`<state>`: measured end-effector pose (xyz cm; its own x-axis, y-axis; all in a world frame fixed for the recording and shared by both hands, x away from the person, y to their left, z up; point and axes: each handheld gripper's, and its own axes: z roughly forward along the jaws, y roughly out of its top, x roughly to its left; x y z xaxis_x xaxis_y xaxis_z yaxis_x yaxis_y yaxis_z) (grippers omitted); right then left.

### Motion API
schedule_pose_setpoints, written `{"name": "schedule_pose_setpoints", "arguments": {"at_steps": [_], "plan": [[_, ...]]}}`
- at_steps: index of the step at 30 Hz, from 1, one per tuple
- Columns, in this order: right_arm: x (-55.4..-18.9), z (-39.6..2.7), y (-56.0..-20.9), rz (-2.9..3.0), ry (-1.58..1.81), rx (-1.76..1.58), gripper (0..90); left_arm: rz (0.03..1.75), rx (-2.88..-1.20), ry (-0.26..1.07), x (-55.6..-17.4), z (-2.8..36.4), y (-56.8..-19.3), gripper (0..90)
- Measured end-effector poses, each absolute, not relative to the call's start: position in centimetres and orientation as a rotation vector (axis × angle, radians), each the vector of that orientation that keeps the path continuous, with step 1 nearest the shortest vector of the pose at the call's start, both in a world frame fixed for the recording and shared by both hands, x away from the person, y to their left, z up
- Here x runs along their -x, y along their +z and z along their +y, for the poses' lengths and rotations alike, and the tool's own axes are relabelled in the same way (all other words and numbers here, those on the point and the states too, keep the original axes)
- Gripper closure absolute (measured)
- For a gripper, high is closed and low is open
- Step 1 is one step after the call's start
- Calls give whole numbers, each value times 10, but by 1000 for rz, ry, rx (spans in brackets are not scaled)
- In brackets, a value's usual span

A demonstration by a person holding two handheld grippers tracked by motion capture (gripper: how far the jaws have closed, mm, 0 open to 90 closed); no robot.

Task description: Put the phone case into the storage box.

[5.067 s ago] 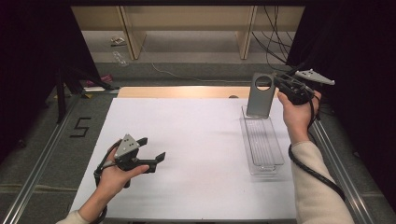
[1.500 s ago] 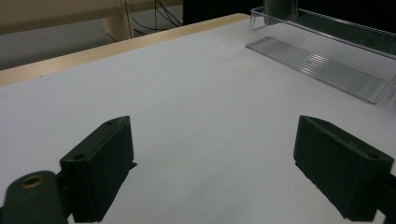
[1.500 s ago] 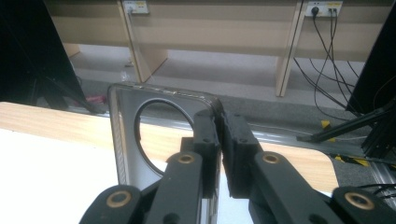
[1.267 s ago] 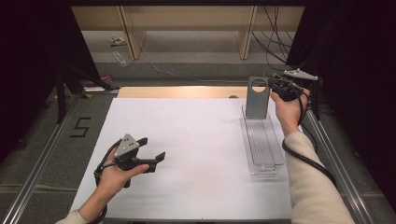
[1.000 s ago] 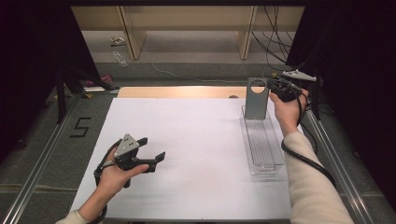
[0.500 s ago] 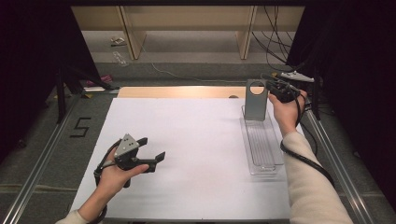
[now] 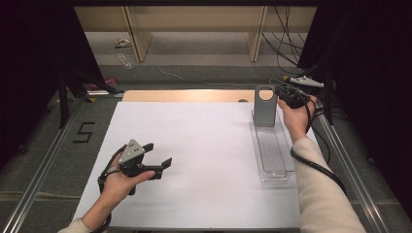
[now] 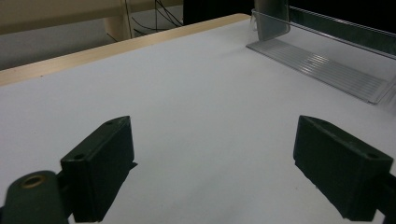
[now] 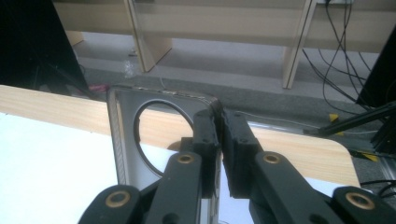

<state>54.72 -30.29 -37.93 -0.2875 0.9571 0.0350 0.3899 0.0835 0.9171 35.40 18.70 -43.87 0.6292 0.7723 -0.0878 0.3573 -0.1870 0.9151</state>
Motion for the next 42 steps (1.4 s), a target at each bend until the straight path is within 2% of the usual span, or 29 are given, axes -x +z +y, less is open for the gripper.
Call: {"name": "schedule_pose_setpoints", "arguments": {"at_steps": [34, 42], "plan": [[-553, -305, -391, 1723, 1165, -1381, 820, 914, -1789, 487, -354, 187, -439, 121], [-548, -305, -389, 1707, 1164, -1376, 734, 911, -1791, 486, -354, 187, -439, 122]]}}
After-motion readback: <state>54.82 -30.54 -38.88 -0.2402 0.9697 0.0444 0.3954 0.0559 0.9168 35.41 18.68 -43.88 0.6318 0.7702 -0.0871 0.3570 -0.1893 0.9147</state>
